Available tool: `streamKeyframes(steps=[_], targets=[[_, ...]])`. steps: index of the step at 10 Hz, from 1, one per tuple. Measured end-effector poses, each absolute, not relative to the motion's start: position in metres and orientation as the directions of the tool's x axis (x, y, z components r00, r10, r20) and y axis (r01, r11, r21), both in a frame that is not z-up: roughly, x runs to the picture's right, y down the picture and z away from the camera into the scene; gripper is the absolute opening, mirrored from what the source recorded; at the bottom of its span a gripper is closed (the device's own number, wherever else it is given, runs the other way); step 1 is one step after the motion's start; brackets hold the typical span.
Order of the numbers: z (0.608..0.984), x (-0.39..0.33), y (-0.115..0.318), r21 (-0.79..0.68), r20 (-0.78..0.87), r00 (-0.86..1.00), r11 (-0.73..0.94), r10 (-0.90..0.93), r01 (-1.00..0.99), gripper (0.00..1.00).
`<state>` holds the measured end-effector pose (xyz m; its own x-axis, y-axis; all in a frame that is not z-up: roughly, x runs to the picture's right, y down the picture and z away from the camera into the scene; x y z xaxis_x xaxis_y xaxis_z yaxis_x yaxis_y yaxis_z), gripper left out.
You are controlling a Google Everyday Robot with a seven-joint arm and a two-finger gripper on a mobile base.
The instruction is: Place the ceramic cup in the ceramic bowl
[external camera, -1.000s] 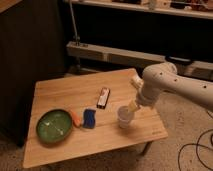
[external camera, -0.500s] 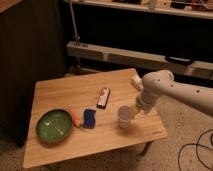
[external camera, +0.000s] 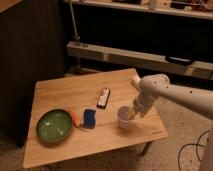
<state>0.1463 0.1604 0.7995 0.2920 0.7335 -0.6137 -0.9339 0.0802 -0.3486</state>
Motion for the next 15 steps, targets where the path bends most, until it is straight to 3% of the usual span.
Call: streamKeyframes(steps=[5, 10, 15], targets=[[0.783, 0.114, 0.165, -0.492, -0.590, 0.402, 0.083, 0.700, -0.867, 0.02], [0.736, 0.088, 0.112, -0.582, -0.552, 0.465, 0.079, 0.692, -0.809, 0.00], [0.731, -0.024, 0.067, -0.665, -0.441, 0.604, 0.210, 0.664, -0.717, 0.00]])
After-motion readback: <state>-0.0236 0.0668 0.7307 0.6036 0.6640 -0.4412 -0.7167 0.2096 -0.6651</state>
